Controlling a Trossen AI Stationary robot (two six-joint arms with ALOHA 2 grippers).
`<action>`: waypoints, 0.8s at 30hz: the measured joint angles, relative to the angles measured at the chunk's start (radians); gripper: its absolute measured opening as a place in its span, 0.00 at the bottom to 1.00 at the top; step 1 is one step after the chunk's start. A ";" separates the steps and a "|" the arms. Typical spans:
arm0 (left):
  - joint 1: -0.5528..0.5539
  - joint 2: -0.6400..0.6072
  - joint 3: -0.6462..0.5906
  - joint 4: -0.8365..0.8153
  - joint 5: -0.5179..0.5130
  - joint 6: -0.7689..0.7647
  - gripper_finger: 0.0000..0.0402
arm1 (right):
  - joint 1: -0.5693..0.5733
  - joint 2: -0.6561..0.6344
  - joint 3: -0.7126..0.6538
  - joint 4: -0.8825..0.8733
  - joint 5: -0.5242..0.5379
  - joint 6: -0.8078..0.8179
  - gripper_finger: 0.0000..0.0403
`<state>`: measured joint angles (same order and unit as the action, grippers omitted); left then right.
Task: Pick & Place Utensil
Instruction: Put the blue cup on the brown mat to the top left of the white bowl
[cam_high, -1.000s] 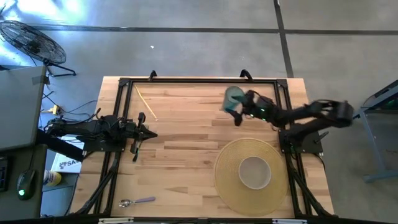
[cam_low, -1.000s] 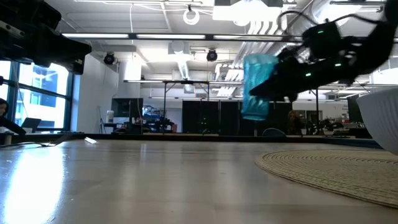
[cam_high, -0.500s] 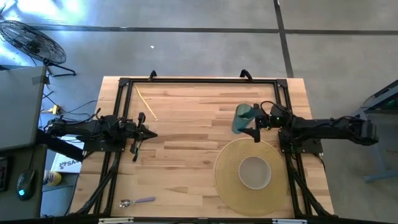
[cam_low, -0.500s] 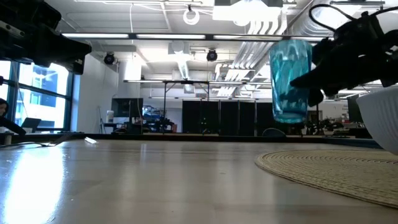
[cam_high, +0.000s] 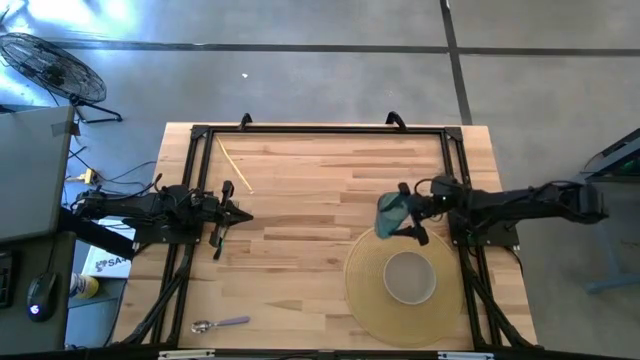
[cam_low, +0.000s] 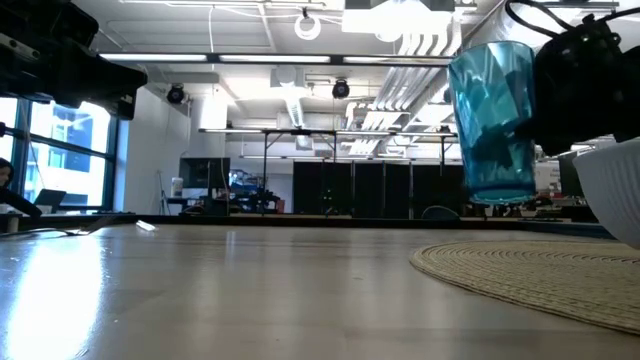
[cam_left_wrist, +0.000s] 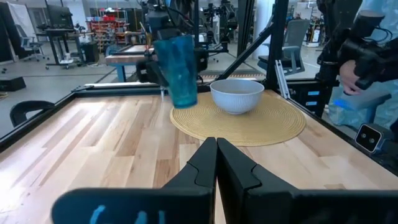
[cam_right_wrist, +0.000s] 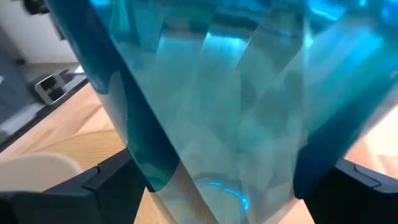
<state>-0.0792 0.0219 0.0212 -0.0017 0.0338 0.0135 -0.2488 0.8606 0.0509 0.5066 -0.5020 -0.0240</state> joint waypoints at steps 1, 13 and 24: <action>0.000 0.000 0.000 0.000 0.000 0.000 0.00 | 0.015 0.011 0.000 0.004 -0.002 -0.001 0.85; 0.000 0.000 0.000 0.000 0.000 0.000 0.00 | 0.085 0.064 0.000 0.087 0.021 -0.035 0.85; 0.000 0.000 0.000 0.000 0.000 0.000 0.00 | 0.104 0.148 0.124 0.059 -0.172 -0.029 0.85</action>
<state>-0.0790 0.0217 0.0212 -0.0020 0.0338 0.0135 -0.1452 1.0089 0.1751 0.5658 -0.6736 -0.0528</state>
